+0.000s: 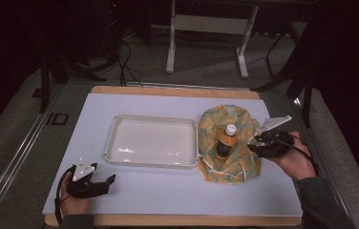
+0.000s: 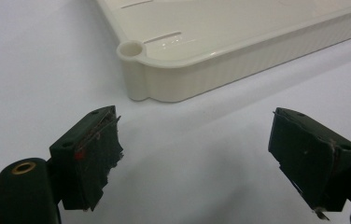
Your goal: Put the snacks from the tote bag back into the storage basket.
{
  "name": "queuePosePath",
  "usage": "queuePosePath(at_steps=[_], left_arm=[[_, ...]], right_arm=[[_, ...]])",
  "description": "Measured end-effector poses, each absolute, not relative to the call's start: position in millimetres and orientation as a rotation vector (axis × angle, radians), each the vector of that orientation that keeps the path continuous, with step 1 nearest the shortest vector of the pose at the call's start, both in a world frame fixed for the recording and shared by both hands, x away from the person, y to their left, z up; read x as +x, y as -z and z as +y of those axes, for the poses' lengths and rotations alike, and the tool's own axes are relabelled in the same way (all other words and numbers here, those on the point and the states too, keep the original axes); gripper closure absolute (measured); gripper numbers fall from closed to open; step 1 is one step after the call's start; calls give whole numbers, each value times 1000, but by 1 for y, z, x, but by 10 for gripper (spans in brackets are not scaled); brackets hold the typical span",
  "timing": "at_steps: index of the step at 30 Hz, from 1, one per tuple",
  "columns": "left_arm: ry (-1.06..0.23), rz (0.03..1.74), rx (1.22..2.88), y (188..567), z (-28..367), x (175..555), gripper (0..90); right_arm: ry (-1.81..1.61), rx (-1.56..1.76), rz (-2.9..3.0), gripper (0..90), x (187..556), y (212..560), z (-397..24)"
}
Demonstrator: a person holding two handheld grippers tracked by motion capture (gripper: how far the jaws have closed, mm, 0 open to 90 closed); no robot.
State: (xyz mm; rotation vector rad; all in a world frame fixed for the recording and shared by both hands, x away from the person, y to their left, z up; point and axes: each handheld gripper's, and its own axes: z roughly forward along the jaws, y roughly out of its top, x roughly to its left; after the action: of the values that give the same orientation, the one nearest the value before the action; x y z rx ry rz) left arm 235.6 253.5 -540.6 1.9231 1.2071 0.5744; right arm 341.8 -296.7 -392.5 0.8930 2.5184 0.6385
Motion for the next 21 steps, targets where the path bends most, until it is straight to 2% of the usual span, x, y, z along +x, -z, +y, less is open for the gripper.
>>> queuePosePath(at_steps=[21], left_arm=[[-569, 1209, 1920, 541, 253, 236, 170]], right_arm=[[-646, 829, 2585, 564, 356, 380, -271]])
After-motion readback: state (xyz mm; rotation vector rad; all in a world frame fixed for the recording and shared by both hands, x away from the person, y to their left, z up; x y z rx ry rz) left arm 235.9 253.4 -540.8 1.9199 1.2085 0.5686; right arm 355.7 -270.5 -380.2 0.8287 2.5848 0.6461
